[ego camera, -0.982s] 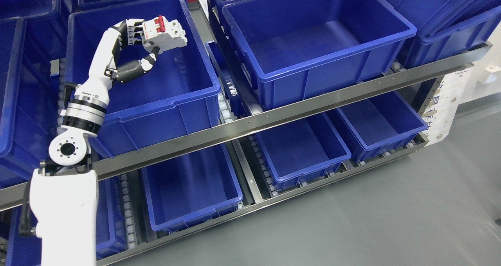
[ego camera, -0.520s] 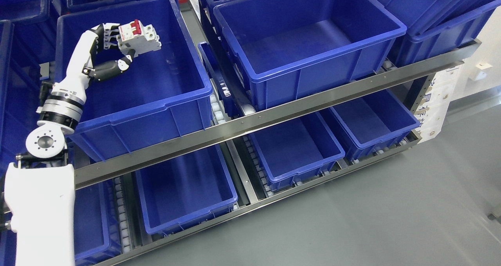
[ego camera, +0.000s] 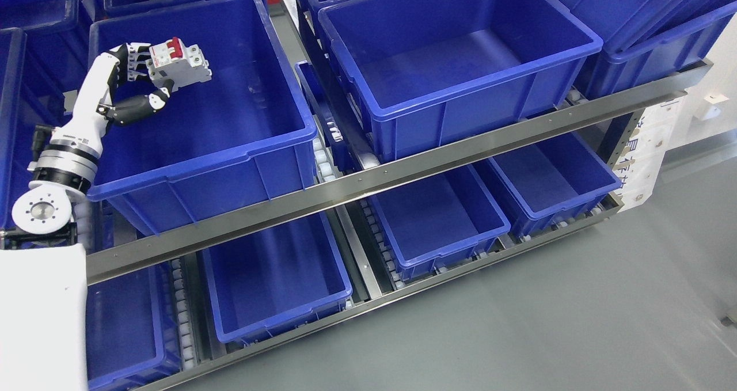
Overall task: Place circuit breaker on shelf
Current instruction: 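Carry the breaker over the upper blue bin and lower it inside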
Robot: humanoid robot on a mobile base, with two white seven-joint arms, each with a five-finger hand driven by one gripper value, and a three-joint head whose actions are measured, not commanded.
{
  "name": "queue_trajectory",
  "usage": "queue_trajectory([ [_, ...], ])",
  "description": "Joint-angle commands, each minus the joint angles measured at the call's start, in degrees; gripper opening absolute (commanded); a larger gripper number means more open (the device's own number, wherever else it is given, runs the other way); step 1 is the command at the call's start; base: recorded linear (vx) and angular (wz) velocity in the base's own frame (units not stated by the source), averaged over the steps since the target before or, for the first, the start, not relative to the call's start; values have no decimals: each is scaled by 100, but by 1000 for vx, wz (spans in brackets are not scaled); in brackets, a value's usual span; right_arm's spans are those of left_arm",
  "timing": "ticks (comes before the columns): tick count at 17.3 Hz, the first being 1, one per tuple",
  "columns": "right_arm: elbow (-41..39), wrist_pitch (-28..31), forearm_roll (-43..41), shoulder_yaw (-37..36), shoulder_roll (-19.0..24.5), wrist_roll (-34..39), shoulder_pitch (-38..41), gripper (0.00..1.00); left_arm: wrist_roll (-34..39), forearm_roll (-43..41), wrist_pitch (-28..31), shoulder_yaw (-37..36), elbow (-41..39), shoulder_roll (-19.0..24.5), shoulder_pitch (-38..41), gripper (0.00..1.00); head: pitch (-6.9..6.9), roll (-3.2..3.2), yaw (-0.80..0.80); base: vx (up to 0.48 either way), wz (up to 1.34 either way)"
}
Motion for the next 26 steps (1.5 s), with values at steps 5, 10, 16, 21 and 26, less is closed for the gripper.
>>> queue_trajectory([
  [5,-1,1017,0,114,-100,1,0,100,16,-241,-12,24,467,71,-242,14,0,0,0,0,0],
  [10,-1,1017,0,114,-100,1,0,100,16,-241,-12,41,503,79,-303,14,0,0,0,0,0],
  [16,-1,1017,0,114,-100,1,0,100,16,-233,-12,42,599,80,-513,15,0,0,0,13,61],
  [21,-1,1017,0,114,-100,1,0,100,16,-250,-4,-405,853,-149,-645,15,0,0,0,26,126],
  [26,-1,1017,0,114,-100,1,0,100,16,-250,-4,-907,2353,-403,-1750,15,0,0,0,44,158],
])
